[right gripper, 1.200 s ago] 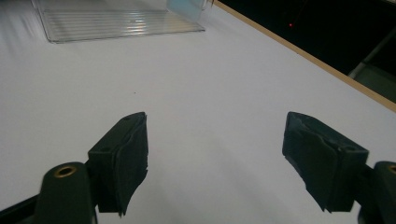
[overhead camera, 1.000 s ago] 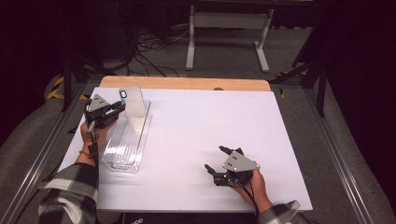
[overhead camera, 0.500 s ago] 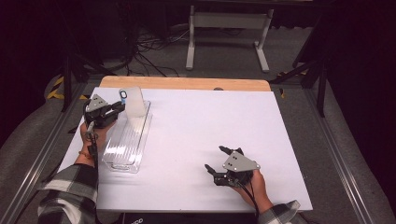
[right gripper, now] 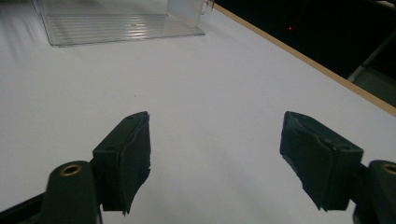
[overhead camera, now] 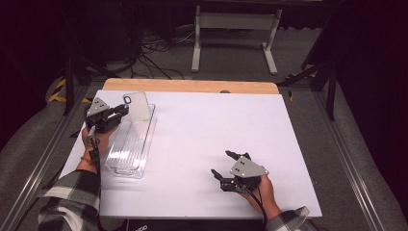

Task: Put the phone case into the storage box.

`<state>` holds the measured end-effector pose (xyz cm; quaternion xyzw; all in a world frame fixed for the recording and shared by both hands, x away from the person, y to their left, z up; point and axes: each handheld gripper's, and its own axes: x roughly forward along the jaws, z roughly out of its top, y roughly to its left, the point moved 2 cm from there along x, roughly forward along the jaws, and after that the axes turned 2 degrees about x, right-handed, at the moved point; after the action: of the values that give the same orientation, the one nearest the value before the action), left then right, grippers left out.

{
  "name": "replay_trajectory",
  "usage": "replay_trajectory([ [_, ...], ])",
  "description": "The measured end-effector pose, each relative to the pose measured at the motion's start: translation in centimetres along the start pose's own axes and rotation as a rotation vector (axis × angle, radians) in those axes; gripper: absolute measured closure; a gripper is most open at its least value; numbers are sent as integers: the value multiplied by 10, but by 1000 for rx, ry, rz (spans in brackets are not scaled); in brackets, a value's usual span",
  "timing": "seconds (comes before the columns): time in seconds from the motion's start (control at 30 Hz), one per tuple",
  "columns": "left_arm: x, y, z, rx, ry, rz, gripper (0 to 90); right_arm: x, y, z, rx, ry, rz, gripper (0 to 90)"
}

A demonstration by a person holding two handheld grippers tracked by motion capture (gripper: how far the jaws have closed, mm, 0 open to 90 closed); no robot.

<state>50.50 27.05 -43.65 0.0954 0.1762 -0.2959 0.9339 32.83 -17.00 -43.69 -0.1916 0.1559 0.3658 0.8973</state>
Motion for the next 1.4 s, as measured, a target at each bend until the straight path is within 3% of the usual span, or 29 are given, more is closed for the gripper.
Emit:
replay_trajectory([
  [0.47, -3, -3, 0, -4, -15, -9, 727, 0, 1, 0, 0, 1, 2, 249],
  [0.6, -2, -3, 1, 11, -10, 8, 735, 0, 0, 0, 0, 0, 1, 249],
  [0.8, 3, -3, 2, 4, -10, 14, 765, 1, 0, 0, 2, 5, 2, 250],
  [0.93, 5, -4, 7, 32, -13, 41, 766, 2, 0, -1, 3, 8, 4, 251],
  [1.03, 5, -4, 12, 13, -24, 31, 752, 2, 0, -1, 6, 14, 2, 252],
  [1.4, 22, -8, 33, 70, 37, 49, 746, 2, -3, -2, 12, 22, -5, 252],
])
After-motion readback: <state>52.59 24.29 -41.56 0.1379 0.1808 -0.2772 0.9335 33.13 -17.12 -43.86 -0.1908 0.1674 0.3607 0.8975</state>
